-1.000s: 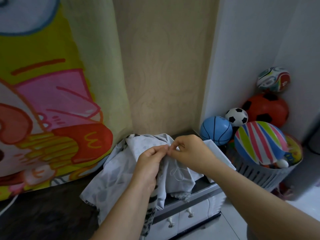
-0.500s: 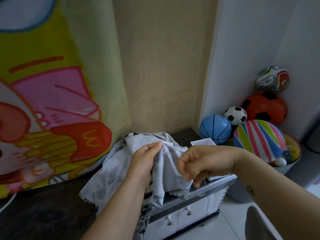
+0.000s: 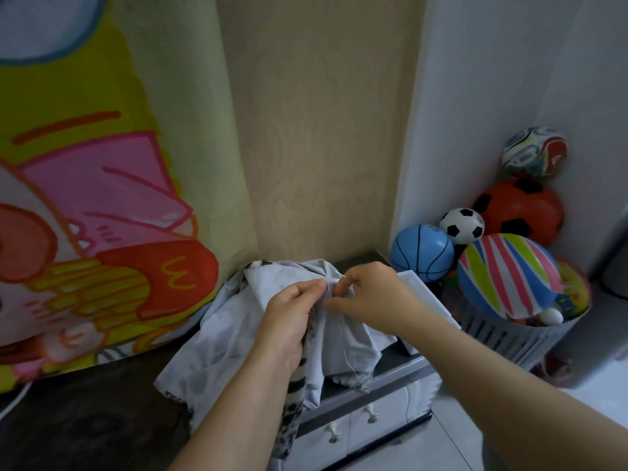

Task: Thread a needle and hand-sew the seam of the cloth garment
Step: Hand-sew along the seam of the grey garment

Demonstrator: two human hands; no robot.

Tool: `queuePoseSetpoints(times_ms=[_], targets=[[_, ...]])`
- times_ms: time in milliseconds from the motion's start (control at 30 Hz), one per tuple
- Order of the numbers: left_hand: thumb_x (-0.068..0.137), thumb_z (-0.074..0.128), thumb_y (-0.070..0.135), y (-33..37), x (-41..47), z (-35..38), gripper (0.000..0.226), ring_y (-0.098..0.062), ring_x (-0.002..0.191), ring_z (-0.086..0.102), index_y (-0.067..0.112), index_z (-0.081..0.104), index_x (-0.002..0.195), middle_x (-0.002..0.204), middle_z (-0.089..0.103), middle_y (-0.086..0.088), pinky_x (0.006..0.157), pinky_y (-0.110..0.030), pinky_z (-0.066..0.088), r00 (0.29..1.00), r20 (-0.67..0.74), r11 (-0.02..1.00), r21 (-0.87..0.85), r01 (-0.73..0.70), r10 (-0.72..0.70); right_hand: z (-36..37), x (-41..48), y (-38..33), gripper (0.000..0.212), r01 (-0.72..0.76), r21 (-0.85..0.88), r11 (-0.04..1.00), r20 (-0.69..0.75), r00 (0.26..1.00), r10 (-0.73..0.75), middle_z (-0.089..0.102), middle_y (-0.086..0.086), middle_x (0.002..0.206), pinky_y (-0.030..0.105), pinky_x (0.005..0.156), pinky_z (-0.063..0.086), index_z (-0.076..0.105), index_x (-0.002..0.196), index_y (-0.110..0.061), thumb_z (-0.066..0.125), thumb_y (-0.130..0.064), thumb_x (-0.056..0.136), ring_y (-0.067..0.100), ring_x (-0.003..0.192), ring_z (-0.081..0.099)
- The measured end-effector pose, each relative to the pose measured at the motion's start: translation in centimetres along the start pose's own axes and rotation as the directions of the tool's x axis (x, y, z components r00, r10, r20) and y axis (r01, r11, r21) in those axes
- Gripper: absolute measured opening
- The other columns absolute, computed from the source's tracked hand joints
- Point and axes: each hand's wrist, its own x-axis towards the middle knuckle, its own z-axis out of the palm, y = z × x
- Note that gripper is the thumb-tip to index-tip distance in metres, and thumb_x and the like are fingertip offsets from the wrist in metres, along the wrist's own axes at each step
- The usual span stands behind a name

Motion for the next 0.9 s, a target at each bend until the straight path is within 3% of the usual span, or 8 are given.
queuePoseSetpoints(times_ms=[233,367,500,633,700,767,833,900], targets=[[0.089,0.064,0.017,0.3,-0.1,-0.2,0.025,-0.015,0.087,0.066,0.021,0.076,0.066,0.08,0.074,-0.002,0.086,-0.029,0.05,0.999,-0.011,0.999,0.011,-0.031,0.031,-0.2,-0.1,-0.4,0.019,0.07,0.034,0.997,-0.07,0.995,-0.067,0.038,-0.01,0.05,0.013,0.044,0.027,0.067,0.072,-0.019,0.068,-0.034,0.084,0.005,0.046,0.038],[0.089,0.064,0.019,0.3,0.1,-0.6,0.017,-0.018,0.083,0.066,0.015,0.073,0.075,0.082,0.073,-0.009,0.076,-0.028,0.051,1.0,-0.006,1.0,0.019,-0.013,0.013,-2.5,-0.8,-0.8,0.014,0.112,0.268,0.957,0.219,0.96,-0.174,0.03,-0.009,0.044,0.013,0.044,0.024,0.07,0.076,-0.013,0.07,-0.024,0.083,0.007,0.039,0.026],[0.088,0.066,0.022,0.1,0.3,-0.7,0.023,-0.016,0.09,0.063,0.026,0.076,0.068,0.081,0.072,0.0,0.088,-0.033,0.051,0.999,-0.025,0.997,0.062,-0.041,0.043,-3.7,-0.9,-0.4,0.02,0.096,0.207,0.974,0.402,0.899,-0.174,0.033,-0.007,0.047,0.019,0.049,0.026,0.071,0.082,-0.014,0.071,-0.034,0.081,0.007,0.045,0.027],[0.088,0.066,0.024,-0.1,0.1,-1.1,0.018,-0.016,0.095,0.063,0.027,0.076,0.074,0.087,0.074,0.001,0.094,-0.035,0.049,0.994,0.049,0.991,0.086,-0.102,0.098,-3.9,0.0,0.7,0.019,0.044,0.173,0.984,0.24,0.967,-0.086,0.042,0.001,0.056,0.015,0.051,0.032,0.07,0.085,-0.02,0.069,-0.038,0.081,0.017,0.055,0.035],[0.086,0.066,0.025,-0.1,0.0,-1.4,0.014,-0.015,0.094,0.063,0.027,0.076,0.075,0.087,0.073,0.001,0.097,-0.037,0.048,0.988,0.101,0.987,0.097,-0.125,0.115,-3.4,0.7,1.7,0.014,-0.013,0.248,0.969,0.095,0.995,-0.01,0.052,-0.009,0.051,0.021,0.06,0.042,0.068,0.095,-0.019,0.067,-0.029,0.085,0.012,0.054,0.045],[0.082,0.068,0.028,0.0,-0.3,-1.7,0.01,-0.014,0.091,0.063,0.028,0.075,0.074,0.085,0.072,0.003,0.097,-0.037,0.047,0.982,0.14,0.982,0.118,-0.147,0.13,-3.1,1.2,2.4,0.025,-0.106,0.3,0.948,0.13,0.989,0.069,0.065,-0.019,0.066,0.023,0.074,0.049,0.066,0.109,-0.02,0.068,-0.027,0.085,-0.001,0.065,0.058],[0.075,0.068,0.032,0.3,-0.6,-2.0,0.008,-0.012,0.086,0.061,0.029,0.075,0.072,0.08,0.07,0.004,0.094,-0.036,0.047,0.977,0.168,0.982,0.11,-0.151,0.131,-3.1,1.2,3.0,0.036,-0.207,0.303,0.93,0.311,0.944,0.109,0.068,-0.009,0.098,0.025,0.083,0.05,0.062,0.118,-0.022,0.068,-0.033,0.084,0.002,0.086,0.06],[0.071,0.067,0.034,0.5,-0.7,-2.2,0.009,-0.007,0.081,0.061,0.029,0.074,0.07,0.077,0.069,0.006,0.087,-0.031,0.047,0.972,0.198,0.983,0.109,-0.148,0.124,-3.1,1.1,3.3,0.04,-0.249,0.262,0.932,0.459,0.882,0.107,0.062,-0.004,0.104,0.02,0.074,0.048,0.062,0.119,-0.022,0.067,-0.038,0.082,0.006,0.082,0.054]])
